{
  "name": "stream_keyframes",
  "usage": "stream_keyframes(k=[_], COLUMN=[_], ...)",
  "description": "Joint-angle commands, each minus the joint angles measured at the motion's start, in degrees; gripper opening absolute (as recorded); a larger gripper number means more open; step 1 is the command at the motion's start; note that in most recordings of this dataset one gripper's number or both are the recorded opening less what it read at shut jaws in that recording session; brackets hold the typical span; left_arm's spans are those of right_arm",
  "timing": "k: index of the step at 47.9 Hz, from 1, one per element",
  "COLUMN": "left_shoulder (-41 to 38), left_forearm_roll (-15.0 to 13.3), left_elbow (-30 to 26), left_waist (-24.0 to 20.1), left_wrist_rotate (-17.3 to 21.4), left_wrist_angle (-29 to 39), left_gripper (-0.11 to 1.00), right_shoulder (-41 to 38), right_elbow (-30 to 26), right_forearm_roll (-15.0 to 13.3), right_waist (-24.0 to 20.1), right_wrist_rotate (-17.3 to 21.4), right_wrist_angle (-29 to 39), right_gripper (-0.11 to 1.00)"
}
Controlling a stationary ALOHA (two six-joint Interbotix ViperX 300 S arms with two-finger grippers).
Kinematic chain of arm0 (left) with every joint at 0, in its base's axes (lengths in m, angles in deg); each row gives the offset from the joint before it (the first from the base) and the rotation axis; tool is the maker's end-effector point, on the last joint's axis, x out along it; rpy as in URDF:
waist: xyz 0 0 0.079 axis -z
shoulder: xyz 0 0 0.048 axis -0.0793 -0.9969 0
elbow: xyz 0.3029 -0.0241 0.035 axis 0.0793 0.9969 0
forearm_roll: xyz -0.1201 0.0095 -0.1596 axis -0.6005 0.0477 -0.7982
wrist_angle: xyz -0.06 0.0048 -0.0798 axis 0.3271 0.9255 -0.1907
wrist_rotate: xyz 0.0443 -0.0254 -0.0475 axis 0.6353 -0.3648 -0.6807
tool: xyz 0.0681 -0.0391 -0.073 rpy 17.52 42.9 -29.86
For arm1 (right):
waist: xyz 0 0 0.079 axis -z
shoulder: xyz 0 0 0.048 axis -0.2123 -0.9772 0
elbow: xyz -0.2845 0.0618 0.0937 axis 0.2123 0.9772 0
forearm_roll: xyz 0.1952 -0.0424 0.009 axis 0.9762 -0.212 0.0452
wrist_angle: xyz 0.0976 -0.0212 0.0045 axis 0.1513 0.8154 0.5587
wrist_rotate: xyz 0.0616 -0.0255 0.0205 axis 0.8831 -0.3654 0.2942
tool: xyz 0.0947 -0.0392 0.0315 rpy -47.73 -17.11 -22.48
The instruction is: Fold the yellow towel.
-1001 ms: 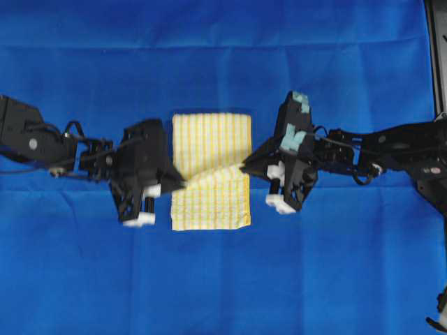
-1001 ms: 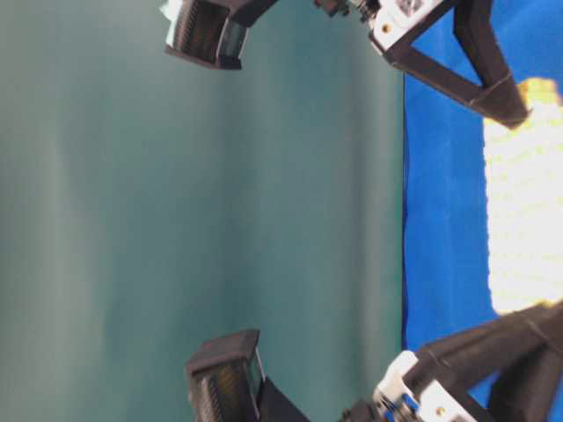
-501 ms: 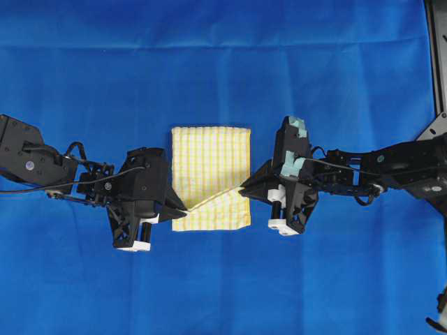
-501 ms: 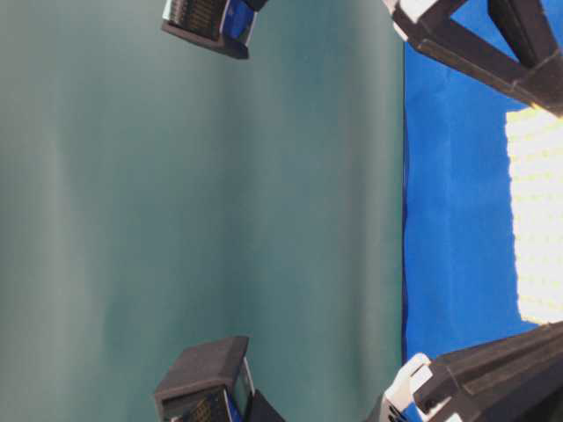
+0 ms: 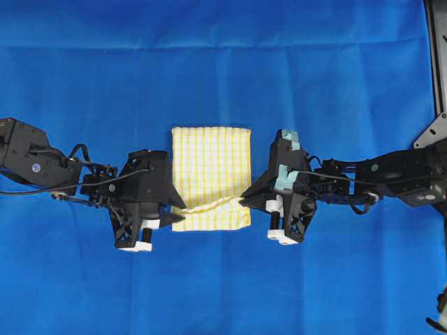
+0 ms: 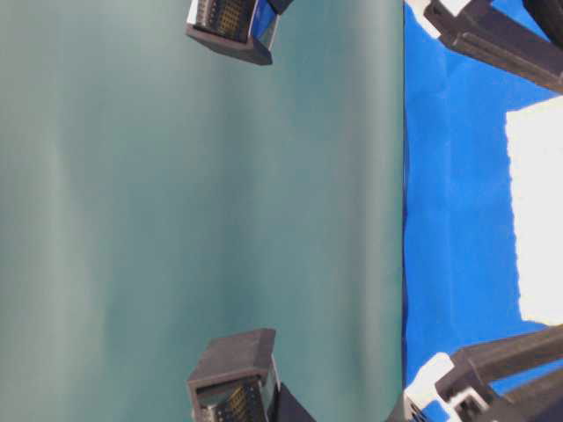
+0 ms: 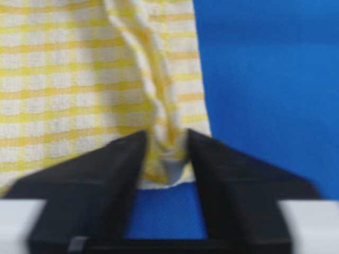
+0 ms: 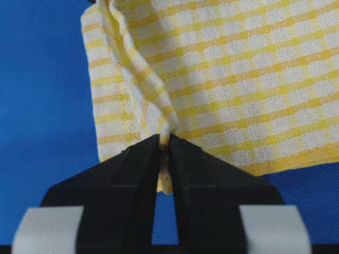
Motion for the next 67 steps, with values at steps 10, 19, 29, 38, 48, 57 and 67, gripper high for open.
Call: stream_keyframes(k=[10,19,29,38,48,57,67], left_shoulder=[5.2,13.4,24.8,35.6,47.8,56.3,63.8], left_forearm_roll=[0.3,0.3,0.4,0.4,0.4,0.4,0.4], left_elbow=[-0.4,1.8,7.7,14.9,20.8,26.1,31.6], left_waist=[0.0,0.0,0.0,-0.3,-1.1,-2.4,-3.3], left_wrist_rotate=[0.4,0.4,0.4,0.6,3.6,7.2,7.5], left_wrist_angle=[3.7,8.1,7.5,2.5,1.8,1.4,0.4], left_gripper=[0.54,0.52,0.52,0.52,0.52,0.52,0.52], right_shoulder=[3.6,11.9,25.1,38.1,49.2,57.1,63.9], right_elbow=[-1.0,1.8,8.2,14.0,16.9,20.6,25.5], right_forearm_roll=[0.0,-0.6,-0.7,-0.7,-0.7,-3.0,-4.8], right_waist=[-0.3,-0.3,1.2,2.6,4.8,7.1,7.5], right_wrist_rotate=[-0.5,-2.7,-7.6,-11.7,-15.0,-16.4,-16.4], right_wrist_angle=[1.2,2.1,2.1,3.3,10.5,15.5,15.7], right_gripper=[0.70,0.68,0.68,0.68,0.67,0.67,0.67])
